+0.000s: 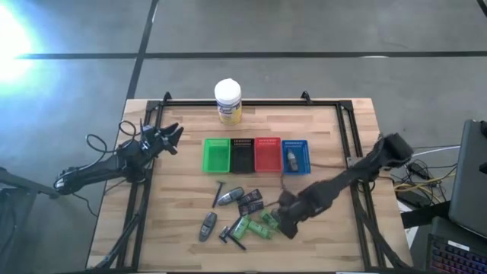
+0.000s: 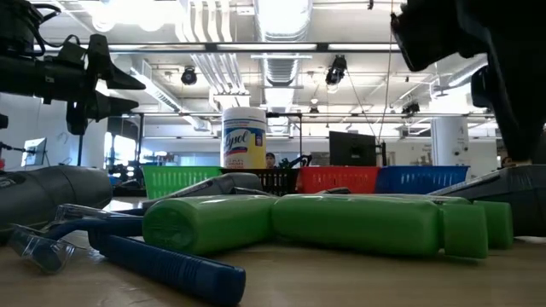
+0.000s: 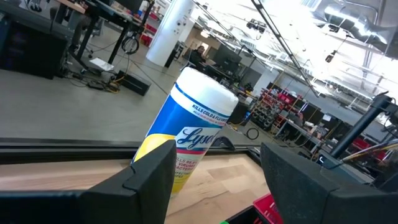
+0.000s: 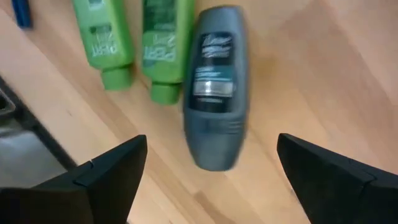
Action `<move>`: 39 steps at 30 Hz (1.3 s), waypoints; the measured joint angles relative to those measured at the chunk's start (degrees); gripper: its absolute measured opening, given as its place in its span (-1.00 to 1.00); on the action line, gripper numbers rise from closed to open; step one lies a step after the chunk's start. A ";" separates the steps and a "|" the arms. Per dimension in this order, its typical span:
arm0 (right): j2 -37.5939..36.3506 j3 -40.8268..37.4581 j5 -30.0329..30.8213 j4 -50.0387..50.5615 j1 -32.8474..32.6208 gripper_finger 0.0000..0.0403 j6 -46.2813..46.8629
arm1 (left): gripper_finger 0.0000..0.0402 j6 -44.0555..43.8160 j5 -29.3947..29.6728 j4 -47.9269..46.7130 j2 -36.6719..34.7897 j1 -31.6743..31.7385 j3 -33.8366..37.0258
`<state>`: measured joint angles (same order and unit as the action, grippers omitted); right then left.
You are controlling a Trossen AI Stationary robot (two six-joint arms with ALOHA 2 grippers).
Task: Pick & Place Travel size toiletries
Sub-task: Put the gray deodorant into the blue bin
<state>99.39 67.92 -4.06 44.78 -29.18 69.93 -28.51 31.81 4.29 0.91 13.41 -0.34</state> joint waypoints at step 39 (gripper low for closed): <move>-21.86 -4.28 15.39 26.07 16.63 -0.04 29.00 | 0.19 0.02 0.26 -0.03 0.07 0.00 0.00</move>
<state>77.53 63.64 11.33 70.85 -12.56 98.93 -28.49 32.08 4.26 0.97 13.41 -0.34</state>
